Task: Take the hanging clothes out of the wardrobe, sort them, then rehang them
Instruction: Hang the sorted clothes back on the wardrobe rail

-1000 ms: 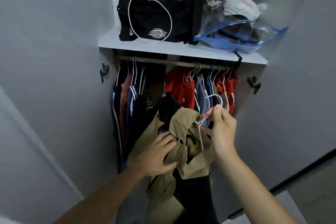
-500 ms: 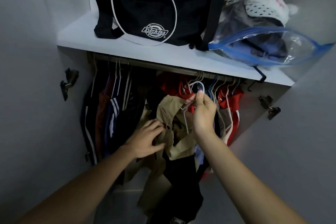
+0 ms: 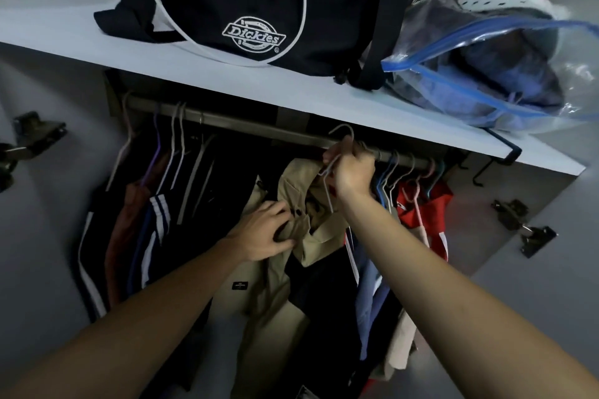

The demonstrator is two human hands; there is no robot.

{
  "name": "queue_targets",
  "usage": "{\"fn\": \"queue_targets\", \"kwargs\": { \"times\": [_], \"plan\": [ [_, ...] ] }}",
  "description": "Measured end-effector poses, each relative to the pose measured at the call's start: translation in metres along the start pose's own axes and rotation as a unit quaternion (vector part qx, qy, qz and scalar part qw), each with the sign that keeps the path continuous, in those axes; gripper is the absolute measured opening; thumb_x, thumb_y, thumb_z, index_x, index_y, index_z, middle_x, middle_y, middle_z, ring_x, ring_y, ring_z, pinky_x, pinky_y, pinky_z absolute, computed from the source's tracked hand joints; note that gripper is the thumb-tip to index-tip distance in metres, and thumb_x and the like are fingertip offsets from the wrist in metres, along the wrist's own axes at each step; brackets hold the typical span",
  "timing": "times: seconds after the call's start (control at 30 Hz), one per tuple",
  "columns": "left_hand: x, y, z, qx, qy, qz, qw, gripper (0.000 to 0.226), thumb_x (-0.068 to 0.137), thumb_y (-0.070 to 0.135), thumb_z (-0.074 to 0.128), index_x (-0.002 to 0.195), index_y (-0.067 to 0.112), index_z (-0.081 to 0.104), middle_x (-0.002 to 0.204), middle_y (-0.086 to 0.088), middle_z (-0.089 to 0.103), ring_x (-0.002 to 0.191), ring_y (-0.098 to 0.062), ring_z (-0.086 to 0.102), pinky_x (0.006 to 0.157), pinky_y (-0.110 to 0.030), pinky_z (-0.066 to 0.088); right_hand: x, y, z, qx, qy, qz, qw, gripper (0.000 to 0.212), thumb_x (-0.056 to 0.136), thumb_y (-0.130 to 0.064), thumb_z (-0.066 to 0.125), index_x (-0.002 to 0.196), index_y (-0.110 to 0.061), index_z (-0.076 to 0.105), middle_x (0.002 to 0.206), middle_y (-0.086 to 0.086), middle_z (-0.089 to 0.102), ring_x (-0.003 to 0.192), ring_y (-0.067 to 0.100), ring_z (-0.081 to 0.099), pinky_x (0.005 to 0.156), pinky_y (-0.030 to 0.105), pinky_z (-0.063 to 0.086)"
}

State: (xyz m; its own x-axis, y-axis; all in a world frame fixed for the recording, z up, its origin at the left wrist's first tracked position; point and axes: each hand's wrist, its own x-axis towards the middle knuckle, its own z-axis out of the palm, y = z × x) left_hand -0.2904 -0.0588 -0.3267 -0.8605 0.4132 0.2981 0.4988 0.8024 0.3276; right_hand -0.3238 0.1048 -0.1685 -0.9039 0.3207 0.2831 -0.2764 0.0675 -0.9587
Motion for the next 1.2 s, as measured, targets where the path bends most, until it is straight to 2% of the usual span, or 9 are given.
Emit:
{"fn": "queue_targets", "kwargs": {
  "times": [0.1, 0.2, 0.27, 0.4, 0.57, 0.73, 0.9, 1.03, 1.2],
  "plan": [
    [0.021, -0.016, 0.008, -0.010, 0.005, 0.009, 1.000, 0.063, 0.089, 0.072, 0.049, 0.129, 0.024, 0.059, 0.138, 0.010, 0.040, 0.125, -0.015, 0.048, 0.086, -0.036, 0.049, 0.023, 0.014, 0.009, -0.013, 0.006, -0.020, 1.000, 0.063, 0.111, -0.021, 0.048, 0.051, -0.018, 0.067, 0.051, -0.003, 0.063, 0.060, 0.023, 0.062, 0.074, 0.043, 0.054],
    [0.035, -0.028, 0.018, -0.020, 0.000, 0.018, 1.000, 0.055, 0.092, 0.065, 0.058, 0.131, 0.025, 0.058, 0.138, 0.010, 0.039, 0.112, -0.016, 0.056, 0.077, -0.033, 0.047, 0.047, 0.035, 0.010, -0.045, -0.015, -0.039, 0.998, 0.059, 0.109, -0.028, 0.049, 0.056, -0.024, 0.073, 0.060, 0.001, 0.070, 0.070, 0.033, 0.069, 0.083, 0.054, 0.059],
    [0.043, -0.035, 0.024, -0.024, -0.008, 0.014, 1.000, 0.053, 0.092, 0.061, 0.059, 0.132, 0.026, 0.057, 0.138, 0.010, 0.039, 0.111, -0.019, 0.059, 0.079, -0.039, 0.054, 0.053, 0.040, 0.008, -0.126, -0.039, -0.059, 0.990, 0.049, 0.103, -0.041, 0.047, 0.069, -0.017, 0.074, 0.080, 0.012, 0.075, 0.084, 0.037, 0.071, 0.085, 0.049, 0.058],
    [0.051, -0.042, 0.031, -0.017, -0.007, 0.002, 1.000, 0.053, 0.094, 0.060, 0.058, 0.132, 0.025, 0.057, 0.138, 0.009, 0.039, 0.110, -0.018, 0.059, 0.078, -0.037, 0.053, 0.051, 0.044, 0.005, -0.234, -0.007, -0.113, 0.966, 0.049, 0.106, -0.033, 0.046, 0.075, -0.012, 0.077, 0.092, 0.011, 0.073, 0.095, 0.031, 0.068, 0.080, 0.033, 0.048],
    [0.051, -0.047, 0.045, -0.029, -0.022, -0.003, 0.999, 0.050, 0.095, 0.058, 0.059, 0.130, 0.023, 0.058, 0.137, 0.010, 0.037, 0.110, -0.018, 0.059, 0.079, -0.037, 0.053, 0.050, 0.053, -0.006, -0.247, -0.022, -0.026, 0.968, 0.045, 0.107, -0.038, 0.052, 0.081, -0.015, 0.081, 0.090, 0.015, 0.077, 0.093, 0.037, 0.072, 0.085, 0.044, 0.057],
    [0.056, -0.043, 0.055, -0.048, -0.030, -0.018, 0.998, 0.048, 0.095, 0.054, 0.064, 0.132, 0.023, 0.057, 0.138, 0.010, 0.038, 0.115, -0.017, 0.058, 0.084, -0.040, 0.055, 0.050, 0.050, -0.015, -0.304, -0.040, -0.078, 0.949, 0.047, 0.110, -0.037, 0.049, 0.096, -0.004, 0.080, 0.096, 0.023, 0.076, 0.094, 0.043, 0.069, 0.073, 0.037, 0.047],
    [0.046, -0.027, 0.048, -0.040, -0.054, -0.074, 0.995, 0.054, 0.094, 0.041, 0.067, 0.141, 0.020, 0.051, 0.146, 0.009, 0.038, 0.128, -0.020, 0.053, 0.092, -0.043, 0.054, 0.051, 0.047, -0.027, -0.355, -0.076, -0.112, 0.925, 0.043, 0.109, -0.038, 0.051, 0.096, -0.006, 0.077, 0.098, 0.024, 0.074, 0.094, 0.045, 0.069, 0.077, 0.044, 0.053],
    [0.025, 0.009, 0.018, -0.015, 0.006, -0.120, 0.993, 0.044, 0.099, 0.043, 0.059, 0.136, 0.021, 0.053, 0.139, 0.005, 0.045, 0.127, -0.021, 0.050, 0.089, -0.041, 0.055, 0.036, 0.023, -0.054, -0.361, -0.104, -0.109, 0.920, 0.034, 0.106, -0.041, 0.052, 0.113, -0.015, 0.073, 0.097, 0.024, 0.073, 0.094, 0.046, 0.068, 0.079, 0.046, 0.055],
    [0.005, 0.066, -0.032, 0.013, 0.072, -0.097, 0.993, 0.055, 0.095, 0.056, 0.044, 0.136, 0.021, 0.055, 0.138, 0.001, 0.050, 0.125, -0.025, 0.051, 0.085, -0.041, 0.056, -0.007, -0.004, -0.112, -0.461, -0.174, -0.122, 0.862, 0.044, 0.105, -0.052, 0.049, 0.129, -0.016, 0.055, 0.117, 0.013, 0.067, 0.115, 0.036, 0.057, 0.084, 0.041, 0.048]
  ]
}}
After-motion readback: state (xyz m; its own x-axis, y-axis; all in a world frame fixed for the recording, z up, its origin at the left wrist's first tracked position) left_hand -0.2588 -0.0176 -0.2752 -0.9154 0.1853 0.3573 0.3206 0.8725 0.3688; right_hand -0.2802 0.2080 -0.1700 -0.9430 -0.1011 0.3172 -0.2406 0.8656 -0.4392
